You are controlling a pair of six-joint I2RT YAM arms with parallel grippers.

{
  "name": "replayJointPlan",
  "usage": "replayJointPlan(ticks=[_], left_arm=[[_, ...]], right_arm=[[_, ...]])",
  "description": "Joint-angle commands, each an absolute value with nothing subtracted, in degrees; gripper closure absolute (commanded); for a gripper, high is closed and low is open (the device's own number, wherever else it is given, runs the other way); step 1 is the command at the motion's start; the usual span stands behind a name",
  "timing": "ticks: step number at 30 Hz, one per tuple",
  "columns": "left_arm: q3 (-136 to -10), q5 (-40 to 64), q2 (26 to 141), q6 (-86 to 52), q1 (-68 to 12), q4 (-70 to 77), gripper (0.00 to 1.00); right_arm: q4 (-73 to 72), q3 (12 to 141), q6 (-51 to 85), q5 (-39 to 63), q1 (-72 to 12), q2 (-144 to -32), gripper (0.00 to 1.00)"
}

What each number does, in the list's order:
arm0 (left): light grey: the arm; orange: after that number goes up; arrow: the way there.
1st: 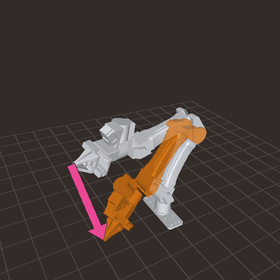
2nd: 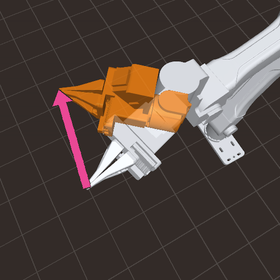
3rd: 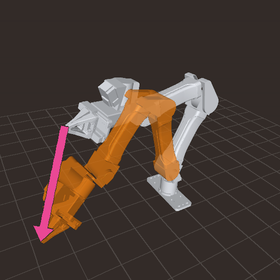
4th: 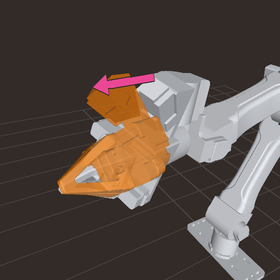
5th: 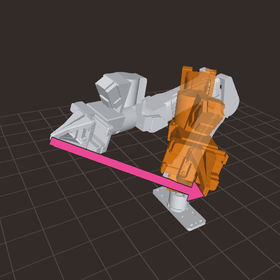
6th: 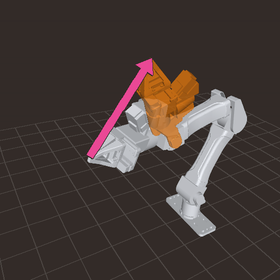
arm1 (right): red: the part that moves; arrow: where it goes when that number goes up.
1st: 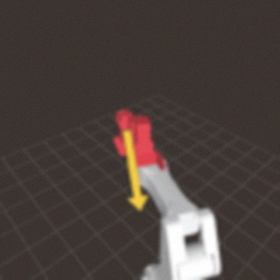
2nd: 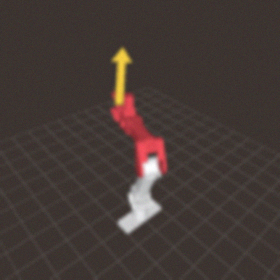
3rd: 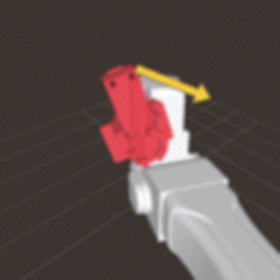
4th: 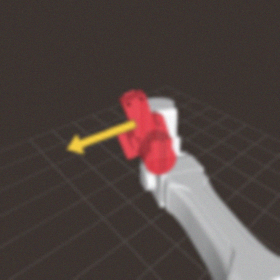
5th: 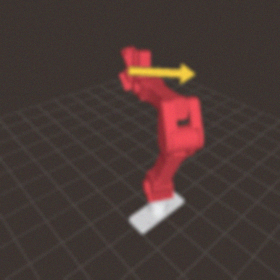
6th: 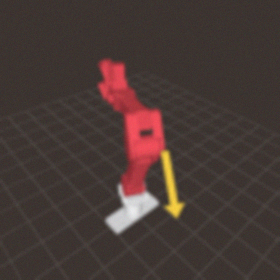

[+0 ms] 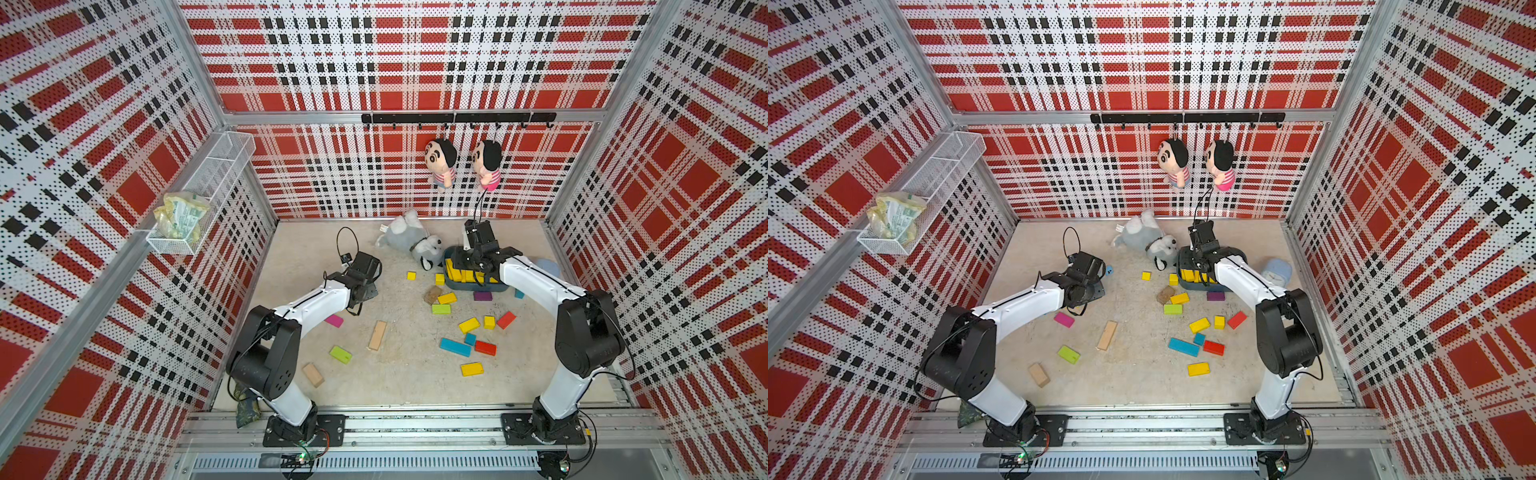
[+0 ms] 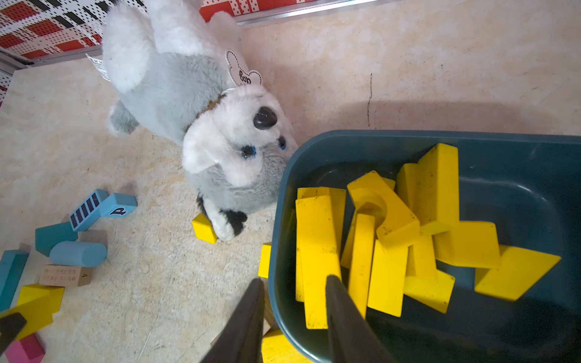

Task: Pick out the yellow building blocks
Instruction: Pick up the building block from the center of the board.

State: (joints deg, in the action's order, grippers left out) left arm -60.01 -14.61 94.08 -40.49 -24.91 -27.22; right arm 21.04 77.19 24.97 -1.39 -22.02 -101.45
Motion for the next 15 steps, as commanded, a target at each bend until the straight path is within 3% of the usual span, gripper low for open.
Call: replayJointPlan(ticks=[1, 10, 15], left_arm=[[-60.26, -8.35, 96.57, -34.12, -25.45, -24.78, 0.87], [-64.48, -8.12, 104.06, -30.67, -25.68, -27.14, 0.85], [-65.74, -9.52, 106.38, -29.64, -25.93, -28.4, 0.7]], right_arm=[[21.53, 75.95, 24.83, -2.29, -22.58, -98.97, 0.64], [21.7, 74.47, 25.04, -3.34, -22.59, -97.34, 0.64], [21.62, 74.26, 25.05, -3.68, -22.67, -97.11, 0.64]])
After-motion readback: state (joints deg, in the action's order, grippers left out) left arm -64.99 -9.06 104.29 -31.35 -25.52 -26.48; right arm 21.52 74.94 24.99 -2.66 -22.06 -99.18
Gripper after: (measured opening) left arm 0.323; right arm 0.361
